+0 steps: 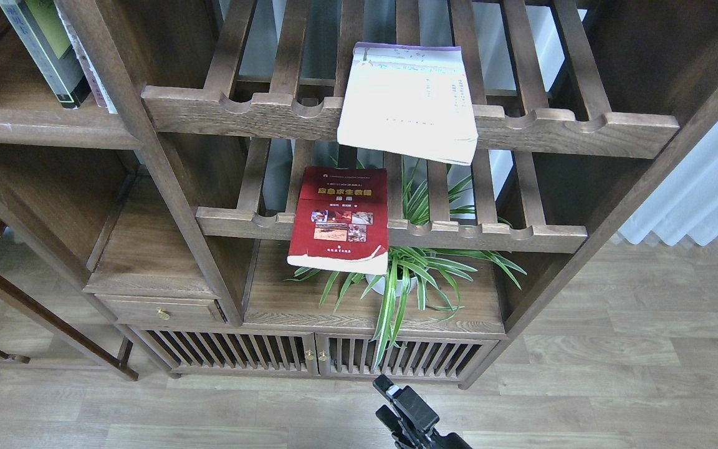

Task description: Organize books on shelf

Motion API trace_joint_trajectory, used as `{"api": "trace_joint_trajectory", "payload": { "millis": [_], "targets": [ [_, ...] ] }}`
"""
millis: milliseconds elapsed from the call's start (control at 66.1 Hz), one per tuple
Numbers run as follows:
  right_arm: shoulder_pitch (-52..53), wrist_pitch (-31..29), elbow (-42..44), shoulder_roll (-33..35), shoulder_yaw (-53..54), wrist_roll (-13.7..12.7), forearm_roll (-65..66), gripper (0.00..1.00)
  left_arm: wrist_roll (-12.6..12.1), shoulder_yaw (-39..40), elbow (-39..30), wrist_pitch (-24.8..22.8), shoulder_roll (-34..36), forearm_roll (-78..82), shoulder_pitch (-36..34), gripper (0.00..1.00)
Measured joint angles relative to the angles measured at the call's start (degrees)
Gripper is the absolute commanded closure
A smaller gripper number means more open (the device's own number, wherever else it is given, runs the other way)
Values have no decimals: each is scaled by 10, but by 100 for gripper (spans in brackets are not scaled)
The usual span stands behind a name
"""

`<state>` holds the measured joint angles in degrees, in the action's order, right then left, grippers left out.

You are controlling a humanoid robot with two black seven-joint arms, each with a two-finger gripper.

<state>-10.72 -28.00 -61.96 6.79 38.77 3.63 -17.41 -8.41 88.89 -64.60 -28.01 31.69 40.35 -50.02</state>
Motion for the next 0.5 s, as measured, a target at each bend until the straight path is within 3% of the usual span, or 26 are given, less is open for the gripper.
{"api": "trace_joint_trajectory", "payload": {
  "millis": [167, 500],
  "targets": [
    [2, 0, 0, 0, 0, 1, 0, 1, 1, 55, -53, 0, 0, -19, 57, 35],
    [17, 0, 2, -8, 2, 3, -30, 1, -1, 165, -174, 0, -7, -74, 240, 17]
  ]
}}
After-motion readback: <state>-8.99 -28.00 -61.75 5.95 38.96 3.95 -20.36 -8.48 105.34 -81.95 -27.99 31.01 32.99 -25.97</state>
